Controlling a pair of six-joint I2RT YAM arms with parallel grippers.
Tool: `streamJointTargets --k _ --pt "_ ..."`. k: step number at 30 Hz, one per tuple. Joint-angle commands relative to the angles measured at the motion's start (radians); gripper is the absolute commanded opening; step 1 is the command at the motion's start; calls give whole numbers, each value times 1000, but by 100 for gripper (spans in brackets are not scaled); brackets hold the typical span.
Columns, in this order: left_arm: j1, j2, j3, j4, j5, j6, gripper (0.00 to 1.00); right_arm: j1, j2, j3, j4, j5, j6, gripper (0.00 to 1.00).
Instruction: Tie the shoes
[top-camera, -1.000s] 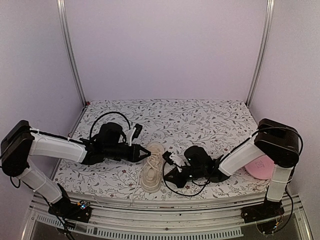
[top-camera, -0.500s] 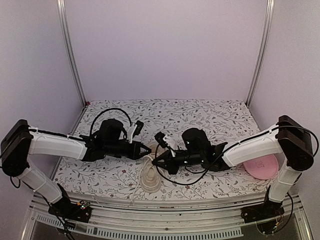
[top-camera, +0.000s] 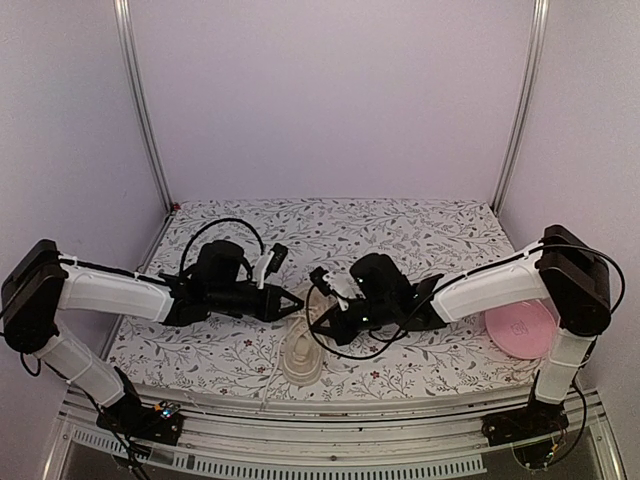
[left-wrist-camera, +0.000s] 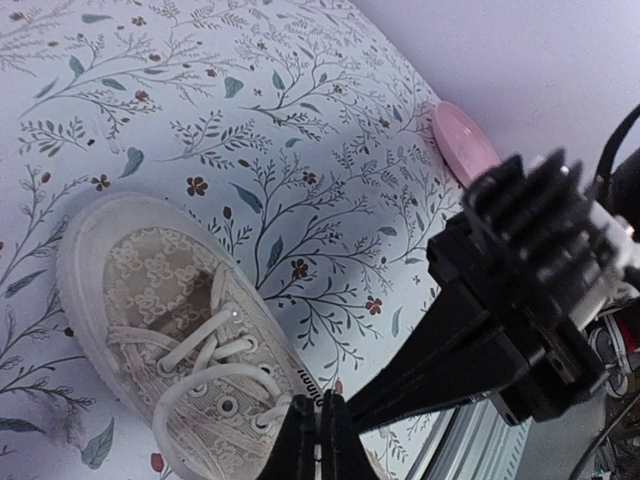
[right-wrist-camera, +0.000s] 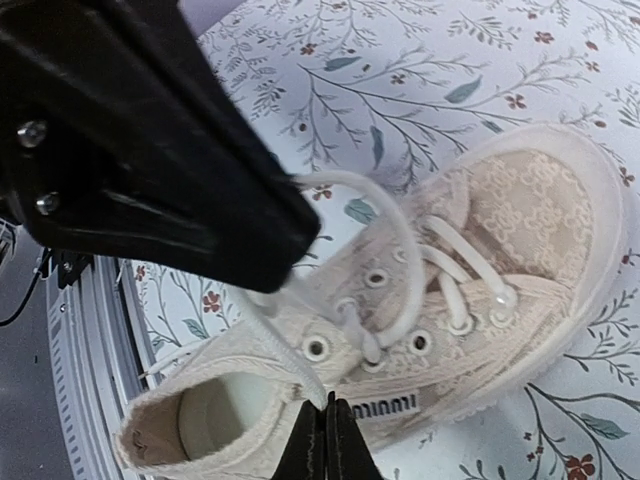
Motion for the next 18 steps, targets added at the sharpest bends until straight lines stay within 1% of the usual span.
streamJointTargets --k 1,7,14,18 --pt "16 -16 -23 106 54 16 0 -40 6 38 -104 37 24 2" --pt "16 -24 -63 177 110 39 0 -73 22 88 -144 27 13 2" --pt "13 -66 -219 330 180 73 0 -72 34 101 -162 -49 -1 2" --pt "11 -77 -266 313 193 88 0 -71 35 88 -168 -83 -8 2"
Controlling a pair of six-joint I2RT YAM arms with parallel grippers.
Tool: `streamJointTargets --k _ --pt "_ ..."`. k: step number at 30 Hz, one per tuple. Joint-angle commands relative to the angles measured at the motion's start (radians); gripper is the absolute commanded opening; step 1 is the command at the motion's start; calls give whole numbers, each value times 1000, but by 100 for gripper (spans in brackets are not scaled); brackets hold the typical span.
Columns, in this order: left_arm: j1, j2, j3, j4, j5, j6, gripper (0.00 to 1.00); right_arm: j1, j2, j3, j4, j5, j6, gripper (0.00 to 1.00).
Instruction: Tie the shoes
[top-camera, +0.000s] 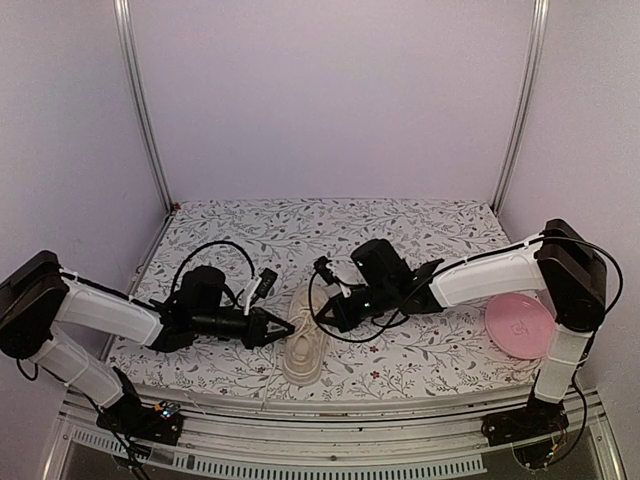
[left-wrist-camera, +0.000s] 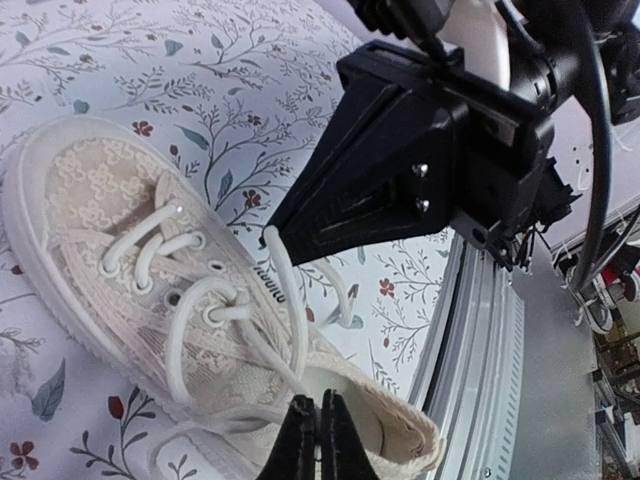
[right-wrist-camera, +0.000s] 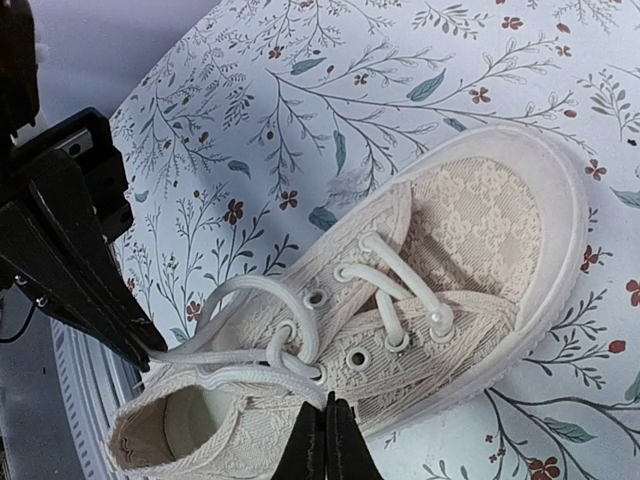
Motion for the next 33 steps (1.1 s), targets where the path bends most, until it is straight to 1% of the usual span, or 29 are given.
streamJointTargets --k 1,3,4,5,6,7,9,11,14,17,18,19,22,24,28,33 --pt "6 -31 -37 52 52 38 0 2 15 1 -26 -55 -21 2" --pt "3 -38 -48 32 43 38 0 4 13 -5 -29 -58 -24 2" --pt "3 -41 -49 20 35 36 2 5 11 -8 -29 -59 -25 2" --pt "3 -53 -48 4 24 32 11 6 8 -14 -27 -59 -26 2" --pt "4 -69 -48 -8 7 26 16 5 6 -16 -26 -61 -26 2" --pt "5 -89 -50 -17 -13 10 29 7 4 -18 -29 -63 -28 2" --pt "7 -136 -47 -60 -80 -2 46 7 2 -22 -29 -63 -32 2" --pt "17 -184 -40 -95 -127 -19 55 8 -1 -25 -30 -62 -33 2" --pt "39 -233 -33 -152 -195 -56 63 9 -3 -27 -31 -60 -35 2" --pt "77 -215 -13 -224 -205 -97 63 8 -7 -26 -32 -57 -36 2" --pt "87 -197 -3 -244 -194 -110 60 9 -7 -27 -31 -55 -37 2" --pt "94 -171 3 -256 -168 -122 55 9 -7 -26 -31 -54 -37 2" --pt "101 -91 16 -242 -100 -148 41 9 -8 -25 -31 -52 -36 2" --pt "101 -50 21 -220 -63 -160 36 8 -8 -26 -30 -49 -37 2" --pt "101 -1 23 -143 -8 -183 36 9 -11 -25 -37 -44 -38 2" --pt "101 43 32 -89 24 -196 40 8 -14 -24 -40 -41 -40 2"
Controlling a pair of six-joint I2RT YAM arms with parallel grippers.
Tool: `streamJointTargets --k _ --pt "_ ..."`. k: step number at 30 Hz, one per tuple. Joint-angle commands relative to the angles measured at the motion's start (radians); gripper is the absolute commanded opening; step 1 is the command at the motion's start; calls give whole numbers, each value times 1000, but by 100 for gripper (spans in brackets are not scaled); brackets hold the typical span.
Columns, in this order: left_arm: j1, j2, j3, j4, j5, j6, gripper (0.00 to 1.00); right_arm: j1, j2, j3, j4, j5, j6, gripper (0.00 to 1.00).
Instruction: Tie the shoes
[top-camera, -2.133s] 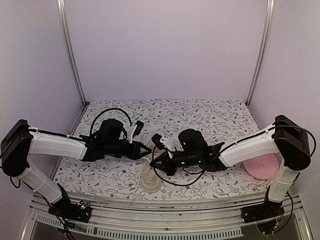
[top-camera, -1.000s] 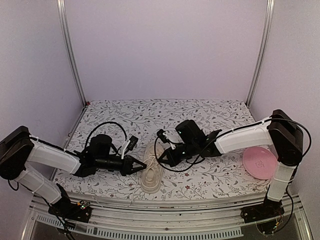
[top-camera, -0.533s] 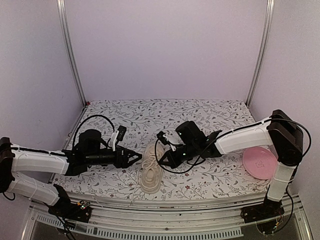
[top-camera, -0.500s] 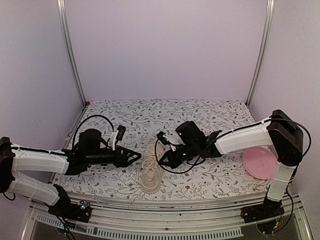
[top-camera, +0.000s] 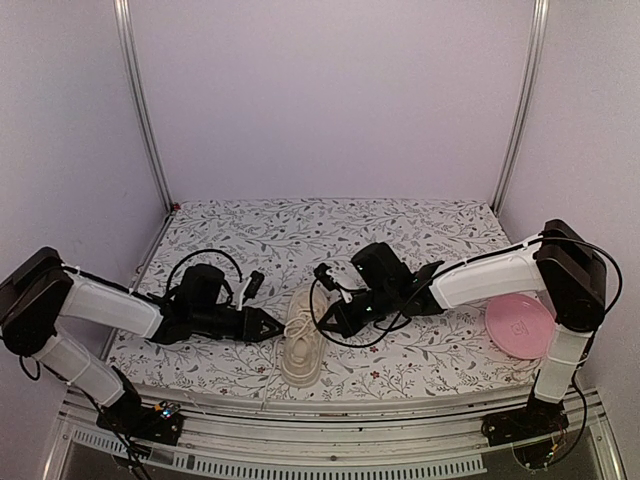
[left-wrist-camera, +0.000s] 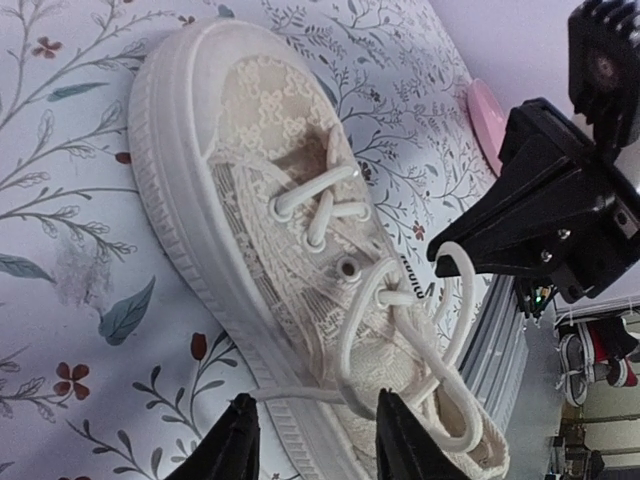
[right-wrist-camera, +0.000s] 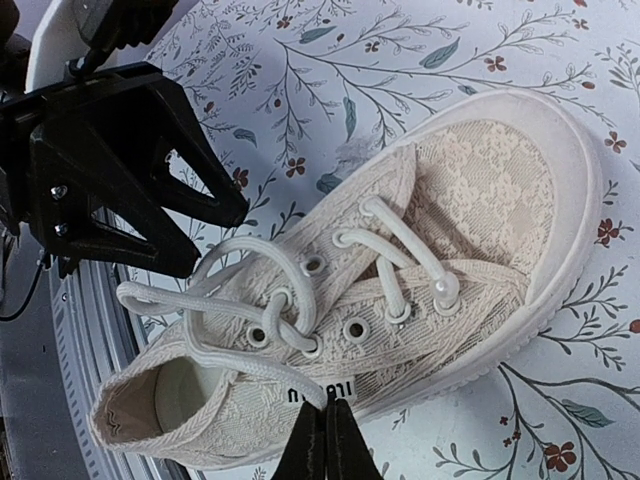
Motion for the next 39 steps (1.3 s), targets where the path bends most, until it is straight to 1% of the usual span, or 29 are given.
streamJointTargets --k 1,4,7,10,14,15,22,27,30,39 --pt "9 32 26 85 55 -26 41 5 -15 -8 -9 3 -17 2" --pt "10 51 33 91 63 -24 42 6 -15 -7 -9 3 -19 2" --pt "9 75 38 105 78 -24 36 5 -16 -5 -10 3 -21 2" --pt "9 98 40 137 94 -34 26 5 -16 3 -16 5 -23 2" --pt "10 123 44 184 103 -43 4 10 -15 23 -39 21 -30 2" --pt "9 125 45 195 99 -42 0 13 -13 30 -48 28 -34 2" --pt "11 134 86 200 74 4 0 23 6 86 -73 42 -40 2" --pt "12 156 121 181 93 49 0 22 38 124 -88 44 -33 2" --pt "13 175 139 171 107 63 0 25 61 179 -94 39 -33 2" --pt "13 174 126 184 107 67 0 47 122 231 -118 25 -26 2"
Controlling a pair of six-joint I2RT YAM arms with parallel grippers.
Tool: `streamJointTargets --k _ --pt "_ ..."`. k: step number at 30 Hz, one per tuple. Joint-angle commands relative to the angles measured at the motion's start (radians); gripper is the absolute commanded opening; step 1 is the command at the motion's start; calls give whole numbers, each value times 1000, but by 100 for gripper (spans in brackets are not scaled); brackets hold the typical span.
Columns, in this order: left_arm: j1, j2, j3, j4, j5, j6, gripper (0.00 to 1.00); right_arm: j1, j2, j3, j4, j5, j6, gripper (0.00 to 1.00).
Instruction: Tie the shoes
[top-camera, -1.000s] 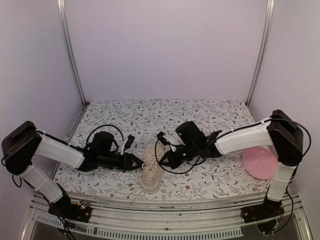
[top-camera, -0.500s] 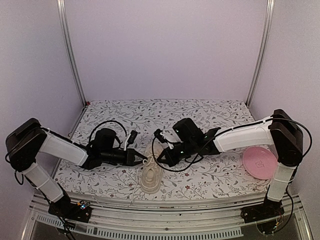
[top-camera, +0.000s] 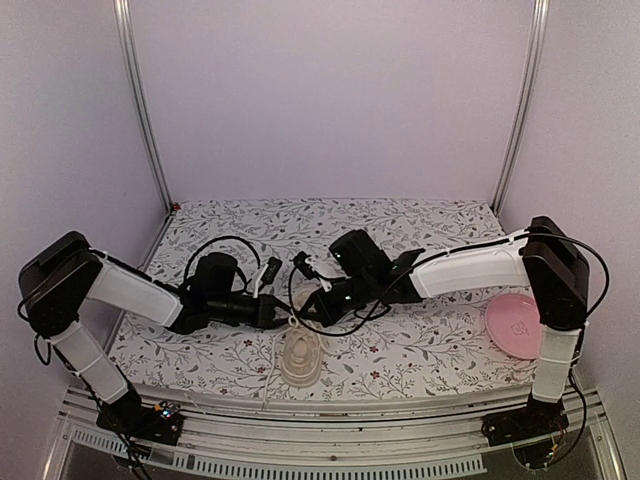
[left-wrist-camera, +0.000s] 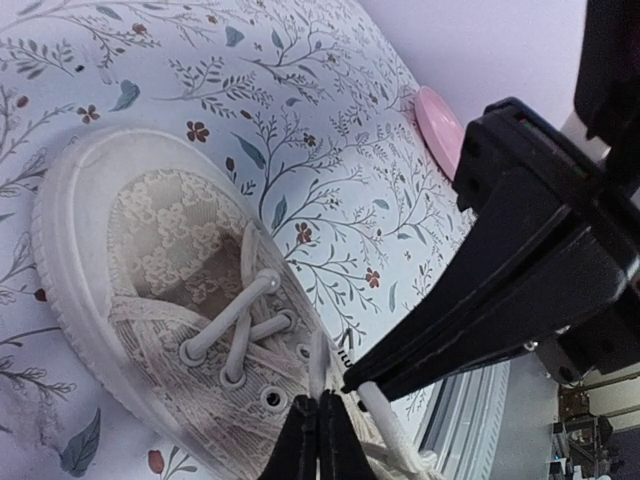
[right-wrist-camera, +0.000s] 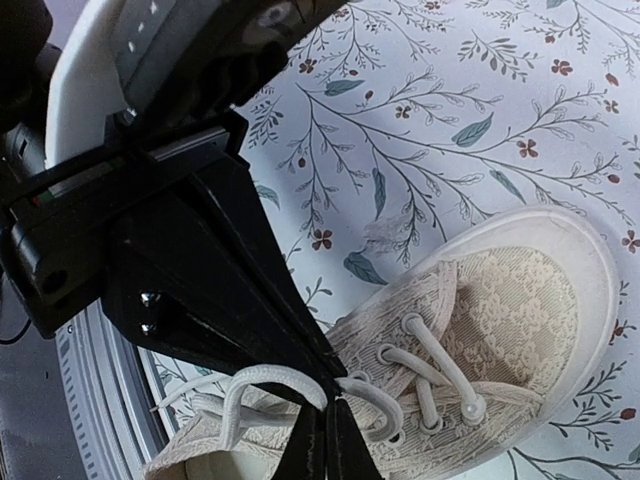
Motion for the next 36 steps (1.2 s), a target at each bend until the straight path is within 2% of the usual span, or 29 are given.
streamJointTargets --k 1,11,23,32,36 --pt "10 -6 -1 17 -3 21 0 20 39 26 -26 -5 1 2" --pt "12 -60 -41 41 -58 5 0 36 68 24 -54 10 19 2" --pt "13 -56 -49 56 2 1 0 38 72 14 -64 31 21 2" --pt "85 -155 -82 -12 -56 24 38 38 69 7 -63 37 23 2" --pt "116 -165 -69 -79 -75 35 42 38 67 7 -58 35 22 2"
